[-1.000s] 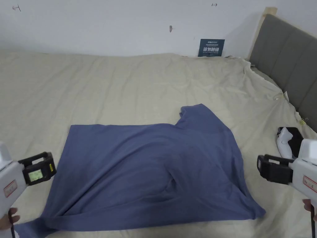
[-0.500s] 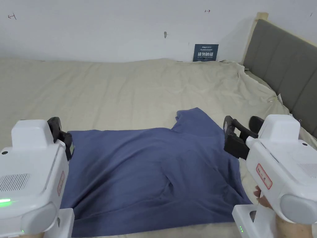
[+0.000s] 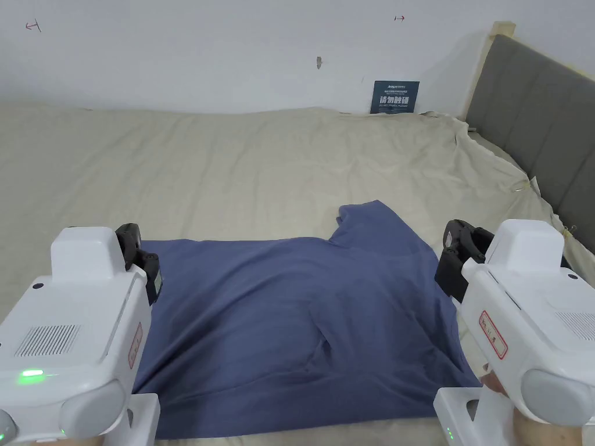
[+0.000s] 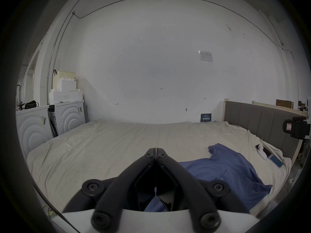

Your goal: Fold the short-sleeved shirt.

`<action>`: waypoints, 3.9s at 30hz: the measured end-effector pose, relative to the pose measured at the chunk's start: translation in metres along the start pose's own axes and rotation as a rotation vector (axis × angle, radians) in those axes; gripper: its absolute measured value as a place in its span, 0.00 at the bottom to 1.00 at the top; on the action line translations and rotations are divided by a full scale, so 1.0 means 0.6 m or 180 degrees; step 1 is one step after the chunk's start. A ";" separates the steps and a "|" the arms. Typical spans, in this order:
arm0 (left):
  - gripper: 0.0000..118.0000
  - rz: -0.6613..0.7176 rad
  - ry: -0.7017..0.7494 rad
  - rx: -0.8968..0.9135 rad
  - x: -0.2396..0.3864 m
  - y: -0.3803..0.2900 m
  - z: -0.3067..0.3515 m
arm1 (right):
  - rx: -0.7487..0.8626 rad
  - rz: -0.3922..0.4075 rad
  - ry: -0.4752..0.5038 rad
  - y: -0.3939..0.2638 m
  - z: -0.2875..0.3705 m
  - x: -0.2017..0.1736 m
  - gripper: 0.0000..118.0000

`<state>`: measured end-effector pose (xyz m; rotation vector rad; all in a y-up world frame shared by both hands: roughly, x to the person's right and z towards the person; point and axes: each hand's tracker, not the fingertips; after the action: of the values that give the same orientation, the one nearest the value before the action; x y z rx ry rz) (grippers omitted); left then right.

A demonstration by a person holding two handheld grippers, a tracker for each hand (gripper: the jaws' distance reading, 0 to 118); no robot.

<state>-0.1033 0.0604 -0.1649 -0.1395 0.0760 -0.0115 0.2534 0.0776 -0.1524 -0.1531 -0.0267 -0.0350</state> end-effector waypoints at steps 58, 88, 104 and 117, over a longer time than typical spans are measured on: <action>0.00 0.0211 0.0082 -0.0836 0.027 -0.043 -0.300 | -0.3244 -0.0147 -0.0780 -0.116 -0.726 0.185 0.02; 0.87 0.0096 0.0403 -0.3186 -0.121 -0.103 -0.706 | -0.3091 0.0303 -0.0571 -0.063 -0.710 0.143 0.01; 0.00 0.0341 0.0273 -0.3121 -0.117 -0.093 -0.699 | -0.3007 0.0196 -0.0623 -0.048 -0.704 0.143 0.01; 0.00 0.0754 0.0298 -0.2185 -0.182 0.094 -0.525 | -0.2374 -0.0162 -0.0392 0.120 -0.542 0.150 0.01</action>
<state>-0.2359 0.0743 -0.4757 -0.8154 0.1881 0.2470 0.3538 0.0958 -0.4821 -0.9006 -0.1406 -0.0855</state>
